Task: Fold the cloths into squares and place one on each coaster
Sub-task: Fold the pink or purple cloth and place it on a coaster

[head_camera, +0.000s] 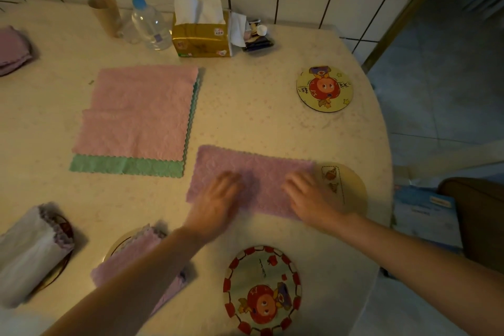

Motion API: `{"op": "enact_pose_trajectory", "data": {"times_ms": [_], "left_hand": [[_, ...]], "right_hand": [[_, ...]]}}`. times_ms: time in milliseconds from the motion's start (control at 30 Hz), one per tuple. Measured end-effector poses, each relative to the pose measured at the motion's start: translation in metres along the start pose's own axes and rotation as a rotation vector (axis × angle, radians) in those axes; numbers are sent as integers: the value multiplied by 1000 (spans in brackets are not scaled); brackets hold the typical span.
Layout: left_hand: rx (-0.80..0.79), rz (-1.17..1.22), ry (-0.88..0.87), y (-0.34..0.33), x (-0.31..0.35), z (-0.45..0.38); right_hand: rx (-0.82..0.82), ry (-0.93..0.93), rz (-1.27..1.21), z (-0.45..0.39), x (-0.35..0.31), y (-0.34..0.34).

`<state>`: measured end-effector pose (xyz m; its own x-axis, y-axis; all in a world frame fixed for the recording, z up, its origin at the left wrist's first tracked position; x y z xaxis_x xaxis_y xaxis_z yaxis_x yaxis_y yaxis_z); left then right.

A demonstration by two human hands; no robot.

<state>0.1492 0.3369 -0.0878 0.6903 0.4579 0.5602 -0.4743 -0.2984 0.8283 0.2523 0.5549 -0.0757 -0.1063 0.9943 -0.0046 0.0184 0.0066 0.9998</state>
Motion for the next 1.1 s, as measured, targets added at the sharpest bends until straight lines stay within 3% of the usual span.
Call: {"op": "enact_pose_trajectory", "data": {"times_ms": [67, 133, 333, 533, 733, 867, 1000, 1100], "left_hand": [[-189, -79, -86, -22, 7, 24], [-236, -153, -30, -33, 1, 39], [-206, -195, 170, -25, -25, 64], [-123, -105, 336, -13, -27, 73], [-86, -140, 445, -23, -5, 60], [-84, -58, 200, -41, 44, 48], [-47, 27, 113, -50, 75, 57], [-120, 31, 52, -55, 68, 79]], "right_hand": [[-62, 224, 42, 19, -16, -9], [-111, 313, 79, 32, -17, -16], [-198, 343, 206, 42, -13, -25], [-183, 331, 275, 36, -20, -23], [-180, 252, 116, 25, -18, 13], [-172, 198, -124, 39, -45, 34], [-150, 350, -270, 61, -78, 55], [-64, 442, -123, 61, -74, 47]]}}
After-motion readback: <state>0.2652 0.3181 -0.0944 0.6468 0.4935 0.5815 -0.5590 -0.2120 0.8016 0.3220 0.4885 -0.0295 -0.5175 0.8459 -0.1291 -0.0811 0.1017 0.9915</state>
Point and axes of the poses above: each hand's wrist, its own z-axis away from the middle knuckle, its own y-axis out of the back of the hand, x = y × z, the point moved 2 cm from there along -z, towards the middle knuckle, and after that the axes turned 12 degrees about z, right-handed, at the moved point
